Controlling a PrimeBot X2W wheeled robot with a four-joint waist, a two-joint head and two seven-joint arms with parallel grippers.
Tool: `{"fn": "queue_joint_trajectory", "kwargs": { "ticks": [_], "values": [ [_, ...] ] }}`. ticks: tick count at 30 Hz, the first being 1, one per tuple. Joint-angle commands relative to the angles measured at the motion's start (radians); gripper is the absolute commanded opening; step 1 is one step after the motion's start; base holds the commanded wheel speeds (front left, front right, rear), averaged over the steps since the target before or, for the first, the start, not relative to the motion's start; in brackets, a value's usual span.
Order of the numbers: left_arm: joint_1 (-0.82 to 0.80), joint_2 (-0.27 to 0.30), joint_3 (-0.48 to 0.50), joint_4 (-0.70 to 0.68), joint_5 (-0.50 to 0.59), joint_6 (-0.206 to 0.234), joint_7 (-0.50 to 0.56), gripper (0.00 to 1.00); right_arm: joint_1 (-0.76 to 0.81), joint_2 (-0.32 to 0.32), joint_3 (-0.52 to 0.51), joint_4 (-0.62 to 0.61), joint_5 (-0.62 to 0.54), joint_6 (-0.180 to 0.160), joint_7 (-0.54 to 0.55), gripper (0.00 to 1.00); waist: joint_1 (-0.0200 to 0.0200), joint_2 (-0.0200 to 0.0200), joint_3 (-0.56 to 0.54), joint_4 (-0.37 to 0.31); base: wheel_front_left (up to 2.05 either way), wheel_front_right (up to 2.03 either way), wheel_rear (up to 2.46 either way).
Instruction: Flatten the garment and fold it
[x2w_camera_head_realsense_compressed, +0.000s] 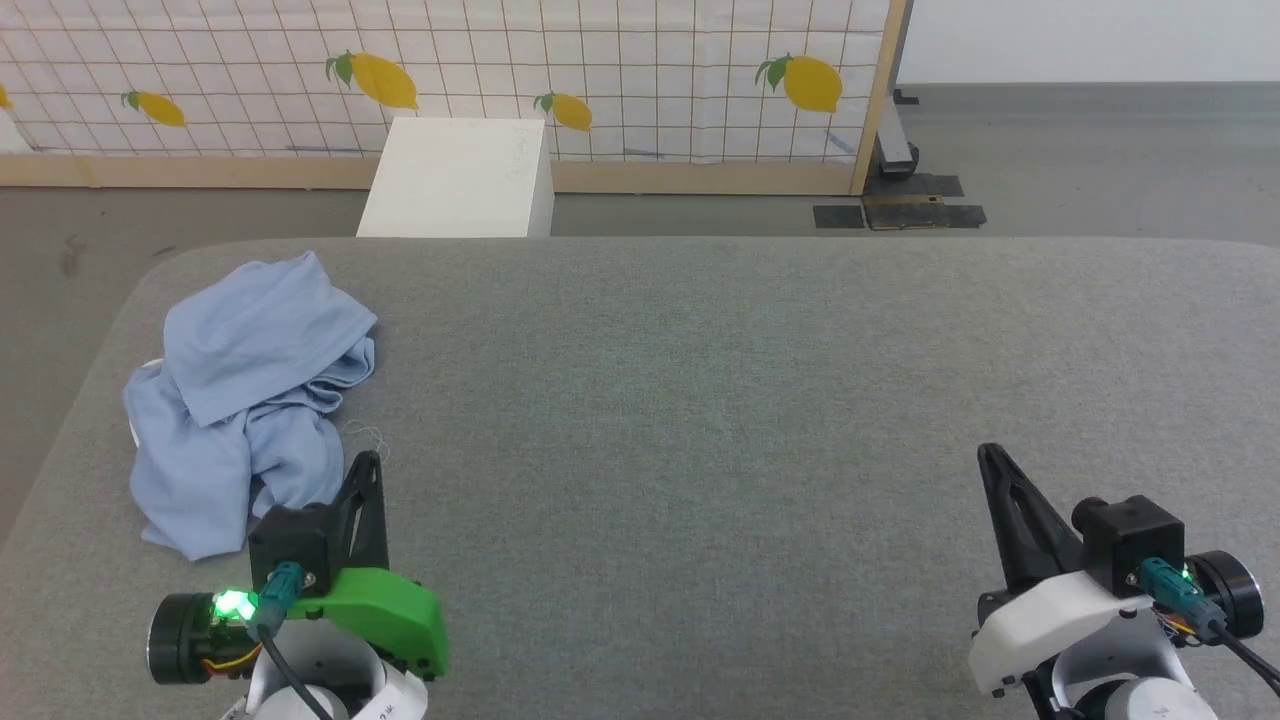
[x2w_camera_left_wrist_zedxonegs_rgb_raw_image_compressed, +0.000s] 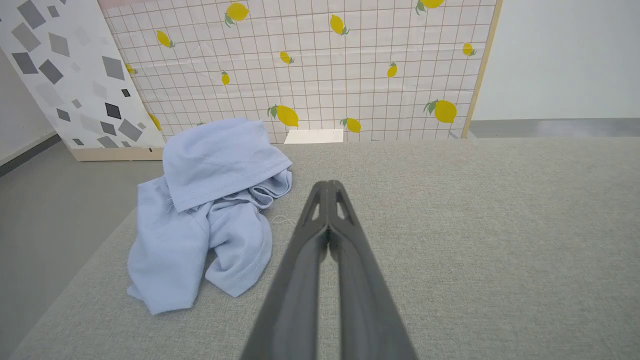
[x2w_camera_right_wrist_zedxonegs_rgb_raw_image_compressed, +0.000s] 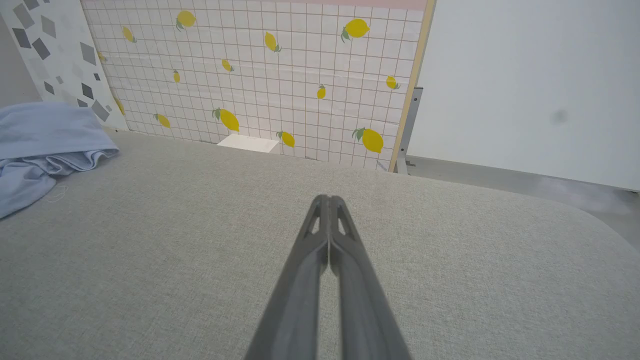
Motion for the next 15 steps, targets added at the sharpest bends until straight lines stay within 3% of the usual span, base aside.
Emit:
{"fn": "queue_joint_trajectory", "kwargs": {
  "ticks": [1,6,7,15],
  "values": [
    [0.013,-0.005,0.003,-0.002,0.01,-0.001,0.001,0.0,-0.016,0.003,0.001,-0.005,-0.007,-0.002,0.003,0.0,0.0,0.0,0.0,0.0,0.0,0.0,0.0],
    [0.013,-0.005,0.003,-0.002,0.01,-0.001,0.001,0.0,-0.016,0.003,0.001,-0.005,-0.007,-0.002,0.003,0.0,0.0,0.0,0.0,0.0,0.0,0.0,0.0],
    [0.0,0.0,0.0,0.0,0.0,0.0,0.0,1.0,0.0,0.0,0.0,0.0,0.0,0.0,0.0,1.0,0.0,0.0,0.0,0.0,0.0,0.0,0.0],
    [0.0,0.0,-0.005,0.008,-0.008,0.001,-0.008,1.0,0.001,0.0,-0.001,0.011,0.012,0.0,-0.008,1.0,0.0,0.0,0.0,0.0,0.0,0.0,0.0]
  ]
}}
